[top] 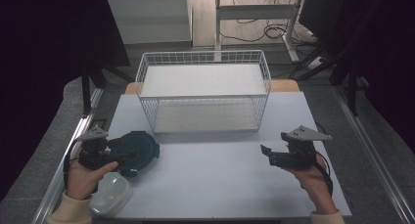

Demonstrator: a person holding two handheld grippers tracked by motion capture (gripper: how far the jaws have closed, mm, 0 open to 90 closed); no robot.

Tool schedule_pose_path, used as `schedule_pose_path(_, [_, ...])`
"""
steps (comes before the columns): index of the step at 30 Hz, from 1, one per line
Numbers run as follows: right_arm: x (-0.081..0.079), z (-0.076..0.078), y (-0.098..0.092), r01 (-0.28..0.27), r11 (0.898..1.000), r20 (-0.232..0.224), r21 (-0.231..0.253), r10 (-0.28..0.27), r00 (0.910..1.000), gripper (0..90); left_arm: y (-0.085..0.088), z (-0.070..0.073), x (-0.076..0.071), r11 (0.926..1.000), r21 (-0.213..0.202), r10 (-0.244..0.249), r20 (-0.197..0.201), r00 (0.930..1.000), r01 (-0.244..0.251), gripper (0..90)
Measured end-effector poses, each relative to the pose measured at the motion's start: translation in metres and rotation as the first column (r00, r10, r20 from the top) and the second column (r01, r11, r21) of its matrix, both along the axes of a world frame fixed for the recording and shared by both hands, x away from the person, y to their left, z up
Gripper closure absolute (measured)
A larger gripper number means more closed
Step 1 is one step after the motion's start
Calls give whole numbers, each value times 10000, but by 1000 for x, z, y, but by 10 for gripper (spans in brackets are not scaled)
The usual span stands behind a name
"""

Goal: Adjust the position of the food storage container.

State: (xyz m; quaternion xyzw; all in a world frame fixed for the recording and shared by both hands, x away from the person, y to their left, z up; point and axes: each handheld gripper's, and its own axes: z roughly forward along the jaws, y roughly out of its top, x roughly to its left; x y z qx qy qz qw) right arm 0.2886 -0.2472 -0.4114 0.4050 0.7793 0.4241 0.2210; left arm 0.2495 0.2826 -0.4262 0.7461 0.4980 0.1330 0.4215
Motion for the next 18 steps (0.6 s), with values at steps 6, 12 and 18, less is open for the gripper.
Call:
schedule_pose_path(6, [0,-3,0,-51,10000,-130,-70,50,9999,173,-1,-2,2,10000,13,8,-174,9998,-8,190])
schedule_pose_path(12, [0,-2,0,1,10000,-251,-38,-2,9997,174,-3,-2,5,9995,310,-51,-332,9994,62,206])
schedule_pose_path(18, [-1,-2,1,38,10000,-350,-23,-39,9994,174,8,-1,8,9949,1004,163,-812,9966,-81,267])
